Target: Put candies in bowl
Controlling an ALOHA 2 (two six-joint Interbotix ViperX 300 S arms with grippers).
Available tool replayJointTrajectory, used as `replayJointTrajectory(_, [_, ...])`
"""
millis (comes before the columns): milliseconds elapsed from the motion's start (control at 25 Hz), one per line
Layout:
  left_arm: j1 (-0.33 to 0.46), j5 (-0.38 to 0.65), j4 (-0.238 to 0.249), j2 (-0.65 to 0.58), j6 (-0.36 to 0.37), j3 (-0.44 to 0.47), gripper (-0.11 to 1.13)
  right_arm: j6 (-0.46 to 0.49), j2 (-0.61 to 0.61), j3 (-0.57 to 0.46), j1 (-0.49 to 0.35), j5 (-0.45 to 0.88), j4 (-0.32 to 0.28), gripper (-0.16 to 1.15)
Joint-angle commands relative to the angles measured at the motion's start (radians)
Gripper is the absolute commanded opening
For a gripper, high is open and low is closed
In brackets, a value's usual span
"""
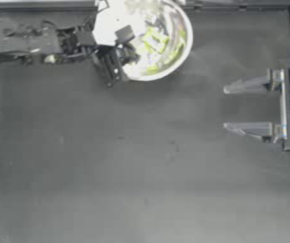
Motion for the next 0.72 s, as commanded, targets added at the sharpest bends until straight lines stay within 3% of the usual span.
replayJointTrajectory(40, [0.029,-0.005,0.002,0.020,0.018,-0.061,0.41,0.000,0.015,-0.012,0.002,-0.014,0.005,0.98])
replayJointTrajectory(720, [0.124,-0.006,0.002,0.160,0.035,-0.140,0.44,0.000,0.028,-0.011,0.000,-0.028,0.003,0.98])
